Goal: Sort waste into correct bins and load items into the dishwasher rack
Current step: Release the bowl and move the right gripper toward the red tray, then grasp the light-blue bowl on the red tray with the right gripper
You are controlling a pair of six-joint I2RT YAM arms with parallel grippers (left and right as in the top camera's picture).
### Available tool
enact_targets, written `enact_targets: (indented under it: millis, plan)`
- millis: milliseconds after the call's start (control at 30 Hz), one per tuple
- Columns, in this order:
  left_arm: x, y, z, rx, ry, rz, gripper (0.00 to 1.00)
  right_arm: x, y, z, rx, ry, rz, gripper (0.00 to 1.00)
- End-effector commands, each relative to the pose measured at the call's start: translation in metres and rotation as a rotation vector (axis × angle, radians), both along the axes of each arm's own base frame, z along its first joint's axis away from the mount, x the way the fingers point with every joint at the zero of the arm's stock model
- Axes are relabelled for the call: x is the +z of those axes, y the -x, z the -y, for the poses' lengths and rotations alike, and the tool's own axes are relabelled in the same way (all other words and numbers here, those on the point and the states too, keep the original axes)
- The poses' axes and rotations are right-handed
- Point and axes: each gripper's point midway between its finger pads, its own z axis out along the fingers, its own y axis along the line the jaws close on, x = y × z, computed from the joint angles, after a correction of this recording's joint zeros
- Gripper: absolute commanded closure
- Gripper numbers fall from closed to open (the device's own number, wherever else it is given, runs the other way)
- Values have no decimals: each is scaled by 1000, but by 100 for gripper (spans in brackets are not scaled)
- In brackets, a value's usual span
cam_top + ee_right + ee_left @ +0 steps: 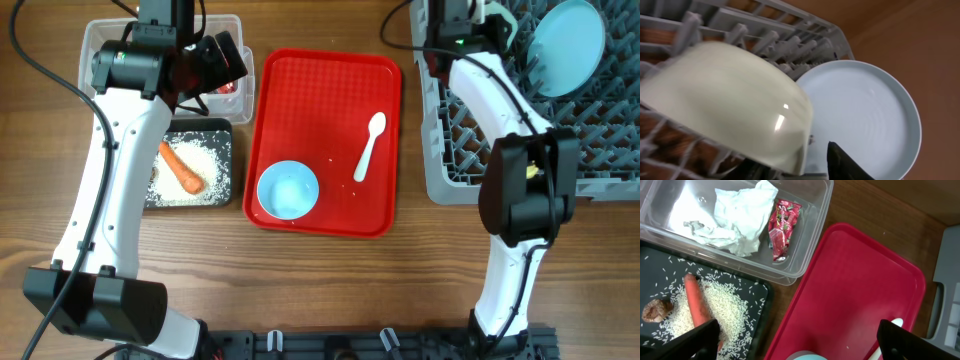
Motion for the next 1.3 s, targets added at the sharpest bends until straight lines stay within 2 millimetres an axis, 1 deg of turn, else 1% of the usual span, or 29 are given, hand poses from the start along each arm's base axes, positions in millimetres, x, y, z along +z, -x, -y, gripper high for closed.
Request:
enact_targets:
  millis: [0, 133, 200, 367, 567, 667, 767, 833, 900, 967, 1033, 1067, 1100, 1133, 1167, 1200, 1267]
  plan:
    - [6, -2, -3, 9, -9, 18, 0, -10, 3, -6, 4, 15, -36, 50]
    - [6, -2, -3, 9, -9, 18, 0, -14, 7, -11, 14, 23, -72, 36]
    - [6, -2, -3, 9, -9, 18, 0, -17, 10, -16, 25, 27, -93, 33]
    - [6, -2, -3, 9, -9, 18, 0, -21, 14, -40, 71, 36, -130, 28]
    - [6, -2, -3, 9, -9, 18, 0, -22, 16, -67, 96, 7, -99, 25]
    - [6, -2, -3, 9, -9, 18, 0, -24, 18, -89, 149, -56, -99, 25]
    - [6, -2, -3, 9, -9, 18, 0, -19, 20, -106, 189, -202, -63, 25]
    - [6, -2, -3, 9, -9, 18, 0, -12, 23, -122, 251, -315, -66, 25]
    - [6, -2, -3, 9, -9, 18, 0, -5, 29, -143, 344, -428, -96, 25]
    - [6, -2, -3, 9, -9, 18, 0, 0, 41, -172, 458, -568, -150, 25]
    - [6, -2, -3, 9, -9, 18, 0, 1, 69, -229, 656, -824, -269, 24]
    - [6, -2, -3, 9, -9, 18, 0, 0, 82, -251, 728, -933, -322, 24]
    - [6, -2, -3, 9, -9, 18, 0, 0, 101, -276, 792, -1091, -394, 24]
    - [6, -2, -3, 9, -9, 18, 0, -3, 114, -290, 792, -1192, -444, 25]
    - [6, -2, -3, 9, -9, 18, 0, -11, 122, -296, 755, -1253, -481, 25]
    - [6, -2, -3, 9, -9, 18, 0, -20, 132, -299, 678, -1308, -517, 26]
    - [6, -2, -3, 9, -9, 18, 0, -38, 151, -304, 602, -1360, -588, 30]
